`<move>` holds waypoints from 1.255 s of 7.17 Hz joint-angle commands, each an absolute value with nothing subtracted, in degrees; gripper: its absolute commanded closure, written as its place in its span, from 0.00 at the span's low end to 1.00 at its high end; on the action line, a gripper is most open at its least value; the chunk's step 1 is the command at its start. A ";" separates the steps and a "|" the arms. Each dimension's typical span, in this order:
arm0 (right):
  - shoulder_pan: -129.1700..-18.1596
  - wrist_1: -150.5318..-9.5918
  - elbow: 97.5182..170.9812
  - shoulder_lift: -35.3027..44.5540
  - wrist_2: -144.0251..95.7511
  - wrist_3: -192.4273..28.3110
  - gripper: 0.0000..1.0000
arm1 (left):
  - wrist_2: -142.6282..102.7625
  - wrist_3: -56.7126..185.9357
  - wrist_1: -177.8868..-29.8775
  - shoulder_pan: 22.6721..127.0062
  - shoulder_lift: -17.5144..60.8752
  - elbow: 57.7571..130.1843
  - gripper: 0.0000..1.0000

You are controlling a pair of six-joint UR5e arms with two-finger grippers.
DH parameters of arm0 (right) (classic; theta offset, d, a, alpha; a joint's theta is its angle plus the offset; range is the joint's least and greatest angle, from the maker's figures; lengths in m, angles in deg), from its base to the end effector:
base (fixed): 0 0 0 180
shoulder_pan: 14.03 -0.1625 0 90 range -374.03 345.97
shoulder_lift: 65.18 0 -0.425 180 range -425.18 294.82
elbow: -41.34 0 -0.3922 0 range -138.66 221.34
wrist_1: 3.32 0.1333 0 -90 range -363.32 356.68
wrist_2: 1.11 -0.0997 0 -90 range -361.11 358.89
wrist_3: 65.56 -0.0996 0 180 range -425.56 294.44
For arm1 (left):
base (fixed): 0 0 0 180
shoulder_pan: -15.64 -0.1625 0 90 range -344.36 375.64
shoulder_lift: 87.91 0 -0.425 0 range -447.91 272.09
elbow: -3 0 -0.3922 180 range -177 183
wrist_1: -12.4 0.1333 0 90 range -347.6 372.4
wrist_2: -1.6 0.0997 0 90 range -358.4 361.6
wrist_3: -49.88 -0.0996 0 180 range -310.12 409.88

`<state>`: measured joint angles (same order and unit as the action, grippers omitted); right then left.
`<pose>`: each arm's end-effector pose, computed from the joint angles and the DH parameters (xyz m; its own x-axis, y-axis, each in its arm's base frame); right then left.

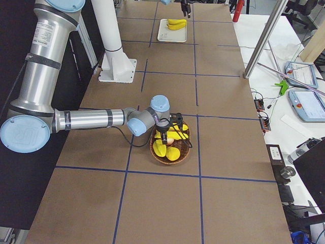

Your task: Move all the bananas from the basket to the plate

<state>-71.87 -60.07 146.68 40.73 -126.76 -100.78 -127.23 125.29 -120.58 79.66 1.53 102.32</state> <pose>-0.1510 -0.3815 0.5894 0.6835 -0.1601 0.7122 0.0659 0.9852 0.1582 0.1580 -0.4860 0.4975 0.3846 -0.3413 -0.8577 0.4007 0.8988 -0.1780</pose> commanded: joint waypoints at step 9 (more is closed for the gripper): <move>-85.29 -71.72 152.42 34.09 -134.51 -95.44 1.00 | -127.25 125.20 -121.28 79.71 1.73 102.32 0.00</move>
<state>-82.03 -65.86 150.29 37.89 -131.01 -95.92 -127.24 125.21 -120.80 79.66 1.53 102.31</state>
